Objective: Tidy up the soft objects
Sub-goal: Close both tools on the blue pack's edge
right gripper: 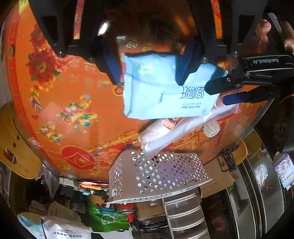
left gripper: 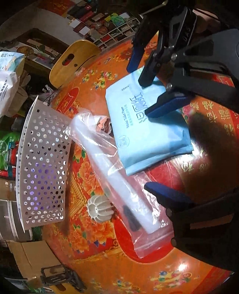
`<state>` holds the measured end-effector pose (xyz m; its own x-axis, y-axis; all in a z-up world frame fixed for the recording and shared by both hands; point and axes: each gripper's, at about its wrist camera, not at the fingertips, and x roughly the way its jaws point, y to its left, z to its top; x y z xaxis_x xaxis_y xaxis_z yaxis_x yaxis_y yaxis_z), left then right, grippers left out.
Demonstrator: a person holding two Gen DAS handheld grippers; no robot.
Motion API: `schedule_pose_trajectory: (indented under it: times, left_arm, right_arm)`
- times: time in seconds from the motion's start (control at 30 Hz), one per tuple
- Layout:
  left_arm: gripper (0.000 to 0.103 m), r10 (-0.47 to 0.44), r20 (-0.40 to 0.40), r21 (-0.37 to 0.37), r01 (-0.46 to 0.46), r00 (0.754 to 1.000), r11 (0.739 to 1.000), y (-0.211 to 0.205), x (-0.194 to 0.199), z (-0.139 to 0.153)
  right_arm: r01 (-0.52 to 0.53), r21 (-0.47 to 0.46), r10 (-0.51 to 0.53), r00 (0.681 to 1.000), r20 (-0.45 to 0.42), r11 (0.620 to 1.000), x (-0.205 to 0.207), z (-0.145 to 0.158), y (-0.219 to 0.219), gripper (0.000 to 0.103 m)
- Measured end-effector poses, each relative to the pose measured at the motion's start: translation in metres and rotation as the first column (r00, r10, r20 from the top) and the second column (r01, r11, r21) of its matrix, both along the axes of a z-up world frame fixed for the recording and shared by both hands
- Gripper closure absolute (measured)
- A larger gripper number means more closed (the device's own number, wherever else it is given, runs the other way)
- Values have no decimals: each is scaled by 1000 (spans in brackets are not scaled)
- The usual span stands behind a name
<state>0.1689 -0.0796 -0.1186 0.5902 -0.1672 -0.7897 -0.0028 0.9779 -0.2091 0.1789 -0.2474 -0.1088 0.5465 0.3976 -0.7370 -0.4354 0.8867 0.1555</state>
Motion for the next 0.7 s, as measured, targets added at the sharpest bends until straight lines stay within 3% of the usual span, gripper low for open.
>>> schedule_pose_trajectory:
  times: [0.37, 0.7]
  left_arm:
    - [41, -42, 7, -54, 42, 999, 998, -6, 7, -5]
    - [61, -69, 27, -125, 71, 997, 990, -3, 10, -7]
  right_arm:
    - [-23, 6, 23, 1000, -5, 1000, -2, -2, 6, 58]
    - [-22, -28, 23, 999, 25, 999, -11, -1, 14, 67]
